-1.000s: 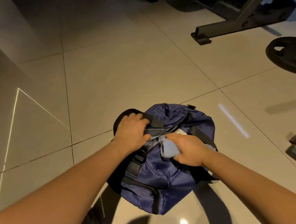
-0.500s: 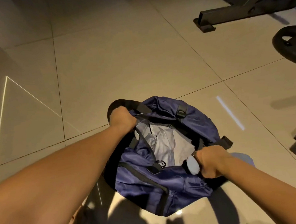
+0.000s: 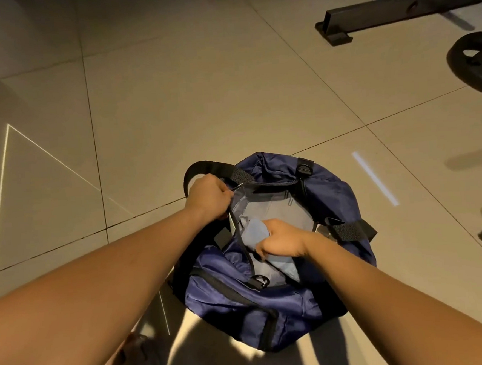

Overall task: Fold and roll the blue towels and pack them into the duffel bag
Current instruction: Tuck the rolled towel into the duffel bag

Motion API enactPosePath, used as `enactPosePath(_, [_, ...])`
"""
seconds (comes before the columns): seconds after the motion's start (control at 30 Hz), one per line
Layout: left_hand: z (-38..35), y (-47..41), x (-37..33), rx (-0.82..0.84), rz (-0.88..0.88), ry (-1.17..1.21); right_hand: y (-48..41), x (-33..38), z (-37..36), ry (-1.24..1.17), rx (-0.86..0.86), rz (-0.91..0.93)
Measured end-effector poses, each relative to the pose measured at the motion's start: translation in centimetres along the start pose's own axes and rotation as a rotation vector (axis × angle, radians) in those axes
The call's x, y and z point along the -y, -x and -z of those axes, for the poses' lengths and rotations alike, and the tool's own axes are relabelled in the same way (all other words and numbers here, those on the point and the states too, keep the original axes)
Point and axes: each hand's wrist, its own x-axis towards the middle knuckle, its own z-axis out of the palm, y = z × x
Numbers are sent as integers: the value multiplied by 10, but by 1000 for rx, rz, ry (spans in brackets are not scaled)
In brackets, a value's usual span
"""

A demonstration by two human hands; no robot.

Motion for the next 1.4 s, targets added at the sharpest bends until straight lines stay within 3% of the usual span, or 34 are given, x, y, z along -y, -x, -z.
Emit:
enactPosePath(0.07, [-3,3,-6,89,30,80,2,-3,-8,-20,120,-35])
enactPosePath(0.17, [-3,3,-11,102,-19,-20,1,-12,-6,-13,206,-55])
enactPosePath(0.3, [0,4,-4,86,-87,-107,4,-11,7,-46,-128,64])
enactPosePath(0.4, [3,9,0,74,-130,-49,0,-11,3,67,-339,145])
enactPosePath(0.7, [5,19,5,74,-161,25,23,-27,-1,255,-313,-37])
enactPosePath(0.9, [9,25,1,-1,-237,-2,-12,-13,3,56,-373,43])
enactPosePath(1.03, [17,27,4,-180,-236,44,-30,6,-12,250,-6,36])
enactPosePath(1.1, [21,26,5,-224,-233,68,-29,12,-16,291,7,49])
enactPosePath(1.2, [22,29,6,-112,-239,-7,-12,8,-11,191,-175,16])
enactPosePath(1.4, [21,30,3,-24,-210,66,9,-18,-8,188,-139,-22])
